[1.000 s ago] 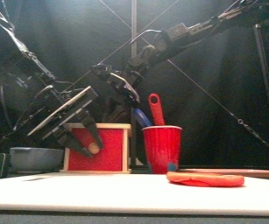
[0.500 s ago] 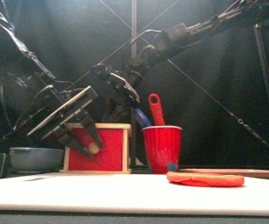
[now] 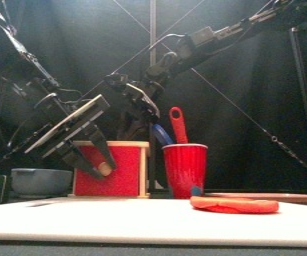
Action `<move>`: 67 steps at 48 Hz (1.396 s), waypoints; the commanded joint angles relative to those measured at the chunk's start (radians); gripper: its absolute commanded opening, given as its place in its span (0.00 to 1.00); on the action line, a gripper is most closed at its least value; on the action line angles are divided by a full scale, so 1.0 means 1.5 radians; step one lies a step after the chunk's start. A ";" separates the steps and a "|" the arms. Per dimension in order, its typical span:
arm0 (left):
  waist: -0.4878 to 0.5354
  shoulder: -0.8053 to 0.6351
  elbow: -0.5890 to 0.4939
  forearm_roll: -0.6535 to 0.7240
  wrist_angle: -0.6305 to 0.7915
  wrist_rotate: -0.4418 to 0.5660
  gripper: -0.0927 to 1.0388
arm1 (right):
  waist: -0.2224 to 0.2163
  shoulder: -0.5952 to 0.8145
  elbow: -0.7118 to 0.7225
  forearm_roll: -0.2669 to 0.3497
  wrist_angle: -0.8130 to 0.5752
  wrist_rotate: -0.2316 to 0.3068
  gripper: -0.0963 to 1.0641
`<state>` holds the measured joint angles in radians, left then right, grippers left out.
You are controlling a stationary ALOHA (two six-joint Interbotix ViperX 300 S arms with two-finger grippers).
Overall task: Get the cutter from the drawer then cut the dough then place the extra dough in the bowl
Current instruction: Open the drawer
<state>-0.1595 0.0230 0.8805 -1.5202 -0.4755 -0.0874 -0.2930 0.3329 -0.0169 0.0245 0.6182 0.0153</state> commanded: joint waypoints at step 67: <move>-0.130 0.004 -0.029 -0.071 0.007 0.000 0.59 | -0.001 -0.002 -0.002 0.000 0.039 0.001 0.11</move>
<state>-0.3467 0.0337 0.8575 -1.6245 -0.4709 -0.0890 -0.2915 0.3344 -0.0230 0.0245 0.6581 0.0153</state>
